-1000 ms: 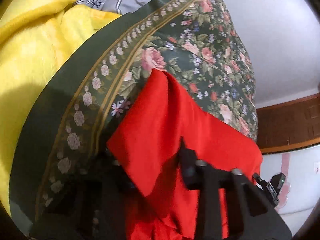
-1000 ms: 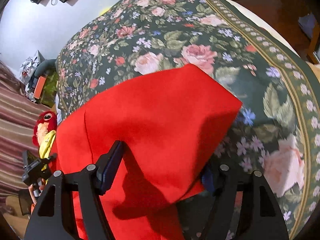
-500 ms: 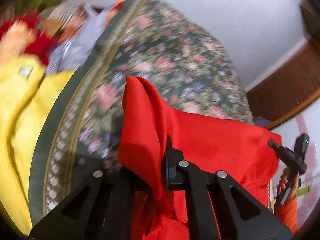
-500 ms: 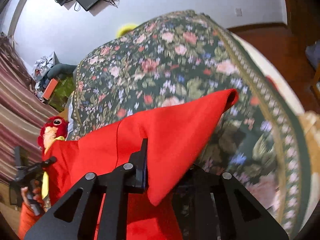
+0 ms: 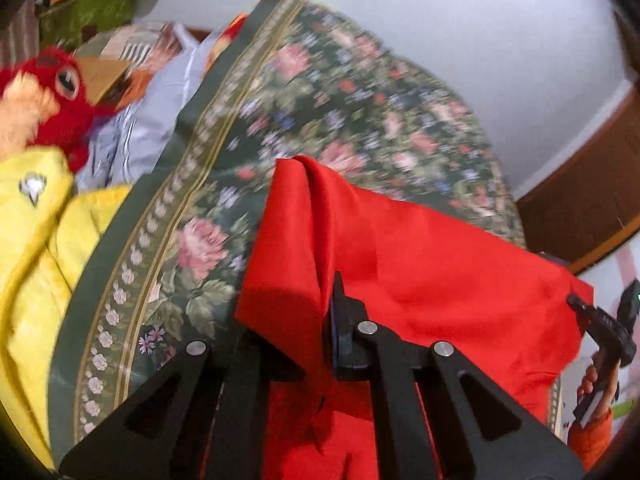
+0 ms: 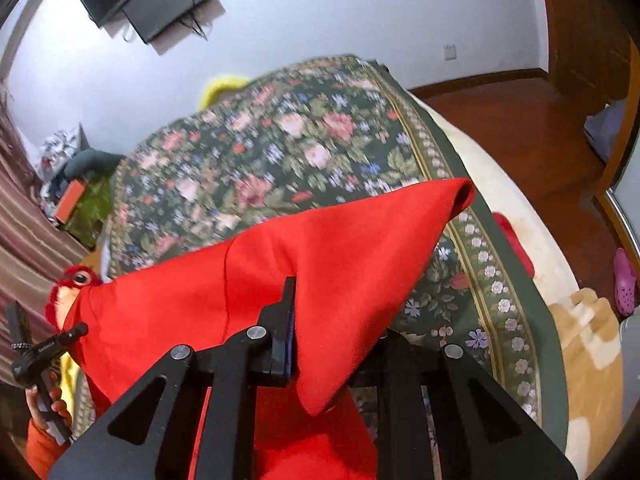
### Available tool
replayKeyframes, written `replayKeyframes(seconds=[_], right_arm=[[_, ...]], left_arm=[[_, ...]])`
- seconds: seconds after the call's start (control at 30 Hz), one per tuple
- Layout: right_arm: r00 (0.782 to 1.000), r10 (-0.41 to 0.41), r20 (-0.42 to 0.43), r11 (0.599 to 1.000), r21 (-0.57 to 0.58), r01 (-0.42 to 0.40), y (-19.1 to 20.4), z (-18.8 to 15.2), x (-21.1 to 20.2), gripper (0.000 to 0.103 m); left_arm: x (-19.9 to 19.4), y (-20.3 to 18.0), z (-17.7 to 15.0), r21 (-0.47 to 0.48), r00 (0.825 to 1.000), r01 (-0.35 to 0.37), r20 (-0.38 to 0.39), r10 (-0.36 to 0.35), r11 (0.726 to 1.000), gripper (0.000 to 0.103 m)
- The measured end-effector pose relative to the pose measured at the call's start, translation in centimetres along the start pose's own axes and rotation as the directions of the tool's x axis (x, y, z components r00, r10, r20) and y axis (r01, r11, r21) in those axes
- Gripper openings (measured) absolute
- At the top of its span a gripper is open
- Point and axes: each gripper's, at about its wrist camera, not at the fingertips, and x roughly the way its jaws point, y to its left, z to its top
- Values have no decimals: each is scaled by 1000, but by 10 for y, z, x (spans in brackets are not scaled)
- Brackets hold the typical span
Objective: Fold large clothes
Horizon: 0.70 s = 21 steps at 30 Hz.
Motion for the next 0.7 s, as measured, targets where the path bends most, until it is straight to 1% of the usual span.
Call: replayKeyframes(seconds=[0.1,0.17,0.23,0.3,0.33,0.47,0.57,0.67,0.7], right_arm=[[999,2,-36,1000,29,-1,-12,-5,15,16],[998,2,-56,999,34,0,-17,-8,22,16],[997,-14,-70,1000,12,15,-19,-12,26,19],[997,-39,-69,999,-26,38,-18,-15,25,23],[996,-54,-67,997,-50,51,-17,-16,23,25],[991,-119,-58,985,-130,111,-11,-20,13,27],[982,-178,-59,970,-179,165,-5,-23,-2,30],[979,-198,-49,957,-227,182,2,-28,-21,34],[979,-199,-45,955,-232,183,5,-29,-25,40]], left_arm=[[22,19,-4,-76,999,2,-47,-6,997,8],[34,27,-7,-92,996,-29,-84,21,995,9],[43,28,-11,-58,992,-68,-111,62,996,12],[45,26,-16,-20,989,-94,-112,91,995,19],[44,25,-17,-7,988,-106,-110,104,994,19],[36,21,-20,37,985,-140,-96,143,989,22],[26,16,-21,80,978,-186,-83,192,979,26],[13,9,-23,135,962,-250,-73,261,959,27],[7,6,-25,158,959,-262,-67,275,952,28]])
